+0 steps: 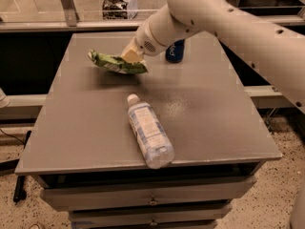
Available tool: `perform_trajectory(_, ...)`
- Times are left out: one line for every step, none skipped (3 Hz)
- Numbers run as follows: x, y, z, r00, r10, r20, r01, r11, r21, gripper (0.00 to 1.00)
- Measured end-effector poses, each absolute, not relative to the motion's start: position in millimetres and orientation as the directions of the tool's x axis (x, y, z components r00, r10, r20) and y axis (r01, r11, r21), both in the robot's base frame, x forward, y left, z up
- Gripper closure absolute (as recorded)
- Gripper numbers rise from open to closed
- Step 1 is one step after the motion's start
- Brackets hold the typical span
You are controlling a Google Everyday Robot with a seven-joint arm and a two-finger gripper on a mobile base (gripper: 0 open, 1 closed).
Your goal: Move green jalapeno chip bag near blue plastic bottle
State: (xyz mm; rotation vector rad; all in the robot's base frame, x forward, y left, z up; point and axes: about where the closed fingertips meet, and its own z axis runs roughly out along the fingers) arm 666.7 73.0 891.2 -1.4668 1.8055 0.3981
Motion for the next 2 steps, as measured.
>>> perform_trajectory(659.7, 20.9, 925.6, -0.076, -0.752, -0.655, -0.878, 0.361, -0.313, 1.0)
perform_trajectory(646.5, -20.7, 943.5, -0.133, -0.784, -0.606, -0.828, 0.424, -0.367, 1.0)
